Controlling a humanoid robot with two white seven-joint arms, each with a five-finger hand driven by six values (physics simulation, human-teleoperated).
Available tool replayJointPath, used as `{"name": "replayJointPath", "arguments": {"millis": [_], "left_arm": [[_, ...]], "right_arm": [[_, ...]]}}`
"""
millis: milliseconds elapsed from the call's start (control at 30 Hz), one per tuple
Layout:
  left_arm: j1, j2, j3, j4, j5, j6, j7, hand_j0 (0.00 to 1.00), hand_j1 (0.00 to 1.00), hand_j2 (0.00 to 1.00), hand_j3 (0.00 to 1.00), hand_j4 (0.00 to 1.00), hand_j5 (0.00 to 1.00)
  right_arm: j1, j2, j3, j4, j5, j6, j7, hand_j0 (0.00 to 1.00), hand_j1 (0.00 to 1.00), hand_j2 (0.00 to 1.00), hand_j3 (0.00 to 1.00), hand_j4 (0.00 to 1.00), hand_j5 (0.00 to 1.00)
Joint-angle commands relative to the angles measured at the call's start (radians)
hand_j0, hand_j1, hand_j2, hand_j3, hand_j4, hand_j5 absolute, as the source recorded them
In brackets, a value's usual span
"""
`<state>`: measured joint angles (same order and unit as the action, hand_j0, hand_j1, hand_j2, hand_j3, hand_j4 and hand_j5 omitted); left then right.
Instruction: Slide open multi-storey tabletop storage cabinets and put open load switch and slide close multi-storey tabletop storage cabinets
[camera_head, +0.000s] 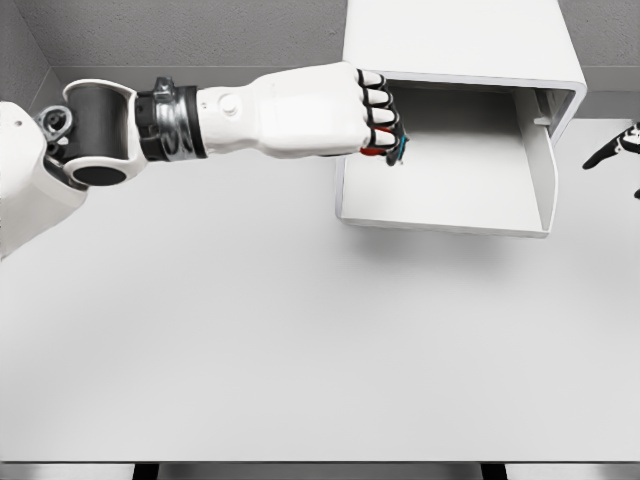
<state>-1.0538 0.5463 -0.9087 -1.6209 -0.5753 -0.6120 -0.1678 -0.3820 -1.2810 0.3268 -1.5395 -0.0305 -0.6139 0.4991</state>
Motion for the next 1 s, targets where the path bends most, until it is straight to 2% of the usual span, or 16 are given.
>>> {"name": "replayJointPath", "arguments": {"millis": [0, 100, 267, 433, 667, 767, 967], "left_arm": [[-0.002, -0.032, 0.001, 0.029, 0.005, 0.001, -0.015, 0.5, 0.5, 0.5, 0.5, 0.5, 0.5], [-0.006, -0.072, 0.001, 0.065, 0.005, 0.001, -0.036, 0.5, 0.5, 0.5, 0.5, 0.5, 0.5], [-0.015, -0.111, 0.001, 0.107, 0.005, 0.001, -0.055, 0.5, 0.5, 0.5, 0.5, 0.5, 0.5], [-0.023, -0.172, -0.001, 0.165, 0.005, 0.001, -0.087, 0.5, 0.5, 0.5, 0.5, 0.5, 0.5], [-0.032, -0.233, -0.001, 0.2, 0.005, 0.001, -0.122, 0.5, 0.5, 0.5, 0.5, 0.5, 0.5], [-0.035, -0.238, -0.001, 0.214, 0.005, 0.001, -0.122, 0.5, 0.5, 0.5, 0.5, 0.5, 0.5], [-0.051, -0.267, -0.009, 0.253, 0.005, 0.001, -0.136, 0.5, 0.5, 0.5, 0.5, 0.5, 0.5]], "right_arm": [[0.008, -0.003, -0.002, -0.002, 0.04, 0.003, 0.001, 0.72, 0.72, 0.72, 0.72, 0.72, 0.72], [0.069, -0.005, 0.0, -0.054, 0.113, 0.003, 0.001, 0.72, 0.72, 0.72, 0.72, 0.72, 0.72], [0.123, -0.009, 0.0, -0.09, 0.135, 0.003, 0.001, 0.72, 0.72, 0.72, 0.72, 0.72, 0.72], [0.137, -0.021, 0.015, -0.099, 0.175, 0.003, 0.001, 0.72, 0.72, 0.72, 0.72, 0.72, 0.72], [0.164, -0.047, 0.072, -0.212, 0.195, 0.003, 0.001, 0.72, 0.72, 0.72, 0.72, 0.72, 0.72], [0.164, -0.057, 0.083, -0.22, 0.195, 0.003, 0.001, 0.72, 0.72, 0.72, 0.72, 0.72, 0.72], [0.193, -0.032, 0.077, -0.229, 0.208, 0.003, -0.001, 0.72, 0.72, 0.72, 0.72, 0.72, 0.72]]}}
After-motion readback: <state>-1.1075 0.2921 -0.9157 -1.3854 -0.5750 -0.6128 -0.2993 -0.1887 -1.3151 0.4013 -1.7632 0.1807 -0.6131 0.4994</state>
